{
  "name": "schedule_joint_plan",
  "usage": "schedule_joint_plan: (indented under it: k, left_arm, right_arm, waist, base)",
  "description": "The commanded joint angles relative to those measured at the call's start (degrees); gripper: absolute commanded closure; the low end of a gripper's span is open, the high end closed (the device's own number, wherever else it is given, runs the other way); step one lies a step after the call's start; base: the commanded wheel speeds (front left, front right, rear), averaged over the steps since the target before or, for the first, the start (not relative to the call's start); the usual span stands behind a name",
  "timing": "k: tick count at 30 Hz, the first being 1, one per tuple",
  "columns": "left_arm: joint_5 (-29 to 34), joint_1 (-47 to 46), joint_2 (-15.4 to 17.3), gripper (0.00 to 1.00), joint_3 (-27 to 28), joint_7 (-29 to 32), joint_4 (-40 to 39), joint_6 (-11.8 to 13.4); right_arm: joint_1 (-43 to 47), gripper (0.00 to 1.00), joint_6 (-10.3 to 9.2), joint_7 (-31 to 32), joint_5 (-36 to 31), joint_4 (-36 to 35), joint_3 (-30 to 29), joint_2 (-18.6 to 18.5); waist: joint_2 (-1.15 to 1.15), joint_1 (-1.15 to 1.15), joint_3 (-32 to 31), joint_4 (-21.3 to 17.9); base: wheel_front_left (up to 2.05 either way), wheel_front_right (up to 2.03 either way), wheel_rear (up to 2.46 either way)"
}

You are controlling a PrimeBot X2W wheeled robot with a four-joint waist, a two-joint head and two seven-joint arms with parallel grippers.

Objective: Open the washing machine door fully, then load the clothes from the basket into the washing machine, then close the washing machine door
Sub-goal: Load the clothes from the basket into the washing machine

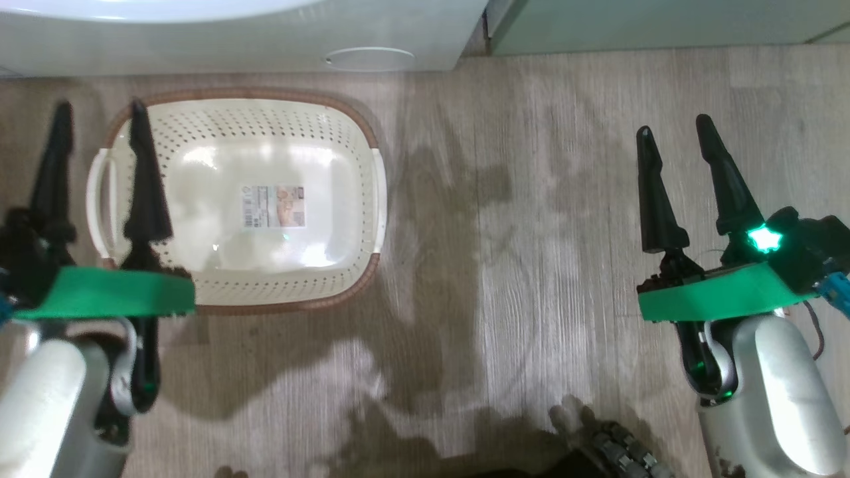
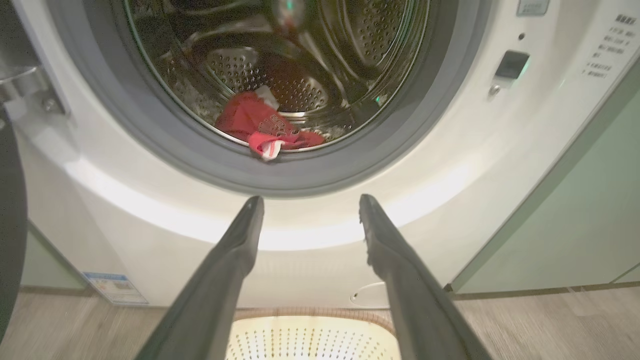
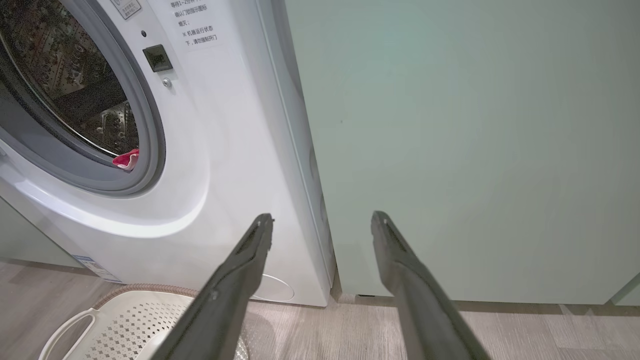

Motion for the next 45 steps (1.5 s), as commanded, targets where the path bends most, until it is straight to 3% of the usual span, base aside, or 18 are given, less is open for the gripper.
schedule_joint_plan:
  k: [1, 19, 32, 38, 45]
  left_arm:
    - [0.7, 0.0, 0.9, 0.00, 2.2, -0.6, -1.3, 0.1]
    - [3.0, 2.5, -4.1, 0.00, 3.6, -0.8, 5.1, -4.1]
    - [3.9, 0.6, -5.4, 0.00, 5.0, -0.8, 6.6, -6.2]
    - [3.2, -7.7, -3.3, 0.00, 5.6, 1.9, 7.8, -8.3]
    - [2.3, -23.6, 2.3, 0.00, 5.5, 11.6, 13.9, -12.6]
  right_arm:
    - [1.0, 0.00, 0.00, -0.5, -0.5, -1.4, 0.8, -0.3]
    - [3.5, 0.00, 0.00, 0.1, -1.3, -0.7, -0.3, -0.3]
    - [3.4, 0.00, 0.00, 0.2, -1.0, -1.4, -0.3, -0.3]
    - [2.4, 0.00, 0.00, 0.2, -0.5, -2.6, 0.5, -0.3]
    - [0.6, 0.00, 0.00, -0.3, 1.9, -2.6, 2.7, -0.3]
  waist:
    - [0.00, 0.01, -0.7, 0.5]
    - [0.00, 0.01, -4.5, 1.9]
    - [0.00, 0.01, -3.6, 1.9]
    - [0.00, 0.01, -0.5, 0.9]
    - [0.00, 0.01, 4.3, -2.8]
  base:
    - [0.00, 0.00, 0.00]
    - [0.00, 0.00, 0.00]
    - [0.00, 0.00, 0.00]
    - [0.00, 0.00, 0.00]
    - [0.00, 0.00, 0.00]
